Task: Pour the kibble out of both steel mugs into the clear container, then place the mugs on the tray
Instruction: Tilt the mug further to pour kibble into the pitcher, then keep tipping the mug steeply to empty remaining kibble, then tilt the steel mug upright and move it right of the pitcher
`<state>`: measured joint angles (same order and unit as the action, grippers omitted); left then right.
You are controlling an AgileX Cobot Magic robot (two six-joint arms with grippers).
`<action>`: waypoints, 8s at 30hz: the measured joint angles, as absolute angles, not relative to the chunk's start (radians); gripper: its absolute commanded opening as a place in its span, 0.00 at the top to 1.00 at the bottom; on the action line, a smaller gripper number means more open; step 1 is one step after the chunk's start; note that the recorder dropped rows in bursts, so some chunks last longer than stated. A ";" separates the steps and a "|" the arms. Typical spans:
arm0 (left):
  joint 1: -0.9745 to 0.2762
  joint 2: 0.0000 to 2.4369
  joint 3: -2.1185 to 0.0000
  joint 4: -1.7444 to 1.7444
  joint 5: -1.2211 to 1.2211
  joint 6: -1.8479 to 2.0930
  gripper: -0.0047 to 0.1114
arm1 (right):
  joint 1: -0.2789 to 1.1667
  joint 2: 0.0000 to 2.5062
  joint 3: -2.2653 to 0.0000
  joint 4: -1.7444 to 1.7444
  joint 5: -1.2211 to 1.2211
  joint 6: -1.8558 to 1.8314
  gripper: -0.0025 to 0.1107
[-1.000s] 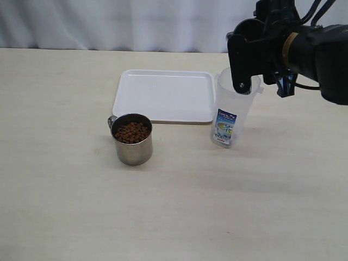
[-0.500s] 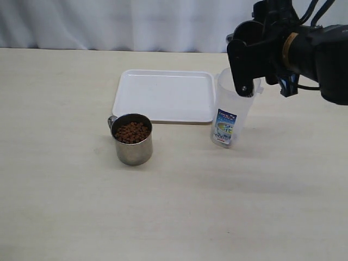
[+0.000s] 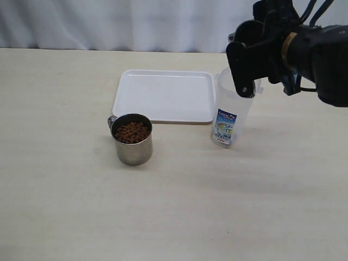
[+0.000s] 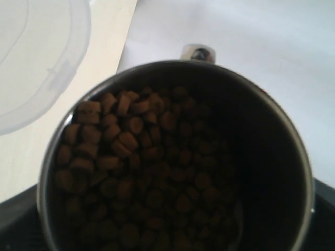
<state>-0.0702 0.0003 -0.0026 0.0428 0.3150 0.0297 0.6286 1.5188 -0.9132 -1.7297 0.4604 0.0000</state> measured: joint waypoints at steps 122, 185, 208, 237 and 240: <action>-0.070 0.000 -0.003 0.043 0.317 0.030 0.96 | 0.711 1.561 -0.932 -1.730 0.639 -0.197 0.94; -0.070 0.000 -0.003 0.043 0.317 0.030 0.96 | 0.743 1.561 -0.968 -1.732 0.629 -0.458 0.94; -0.070 0.000 -0.003 0.043 0.317 0.030 0.96 | 0.743 1.561 -0.968 -1.732 0.686 -0.600 0.94; -0.070 0.000 -0.003 0.043 0.317 0.030 0.96 | 0.743 1.552 -1.005 -1.312 0.675 -0.490 0.94; -0.070 0.000 -0.003 0.043 0.317 0.030 0.96 | 0.736 1.515 -1.037 -1.170 0.675 -0.558 0.94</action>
